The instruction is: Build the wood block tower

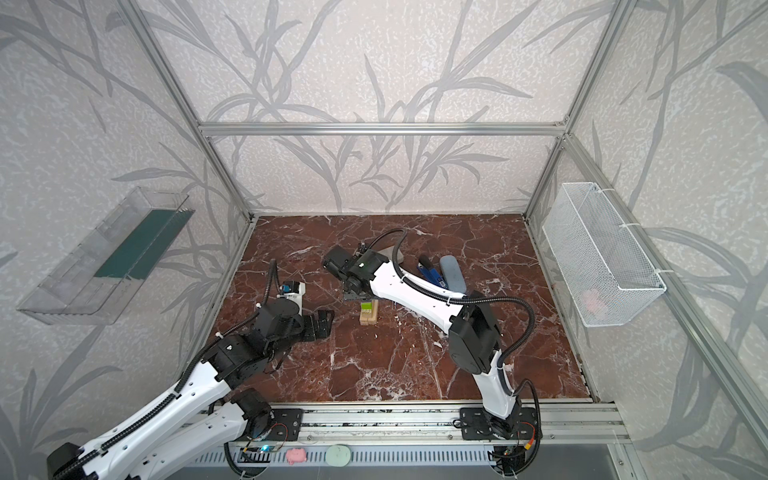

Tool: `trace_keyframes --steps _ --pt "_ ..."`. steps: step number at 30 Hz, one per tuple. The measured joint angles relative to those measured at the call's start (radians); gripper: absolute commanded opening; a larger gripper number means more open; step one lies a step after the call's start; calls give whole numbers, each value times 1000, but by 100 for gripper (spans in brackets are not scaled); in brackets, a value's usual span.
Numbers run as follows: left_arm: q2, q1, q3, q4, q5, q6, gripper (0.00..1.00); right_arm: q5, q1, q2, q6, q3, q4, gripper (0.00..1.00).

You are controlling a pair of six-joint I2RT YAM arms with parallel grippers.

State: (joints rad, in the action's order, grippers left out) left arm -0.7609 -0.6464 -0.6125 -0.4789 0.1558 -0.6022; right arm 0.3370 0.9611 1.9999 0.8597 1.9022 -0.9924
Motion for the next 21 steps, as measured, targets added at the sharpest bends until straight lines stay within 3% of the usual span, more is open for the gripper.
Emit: trace_keyframes --steps 6,10,14,21 --pt "-3 10 -6 -3 4 15 99 55 -17 -175 -90 -107 25 99" --pt "-27 55 -27 -3 19 43 100 101 -70 -355 -163 -292 84 99" --pt "-92 186 -59 27 47 65 100 133 -209 -561 -250 -567 197 99" --pt "-307 510 -58 227 170 116 98 198 -591 -864 -461 -1143 601 99"
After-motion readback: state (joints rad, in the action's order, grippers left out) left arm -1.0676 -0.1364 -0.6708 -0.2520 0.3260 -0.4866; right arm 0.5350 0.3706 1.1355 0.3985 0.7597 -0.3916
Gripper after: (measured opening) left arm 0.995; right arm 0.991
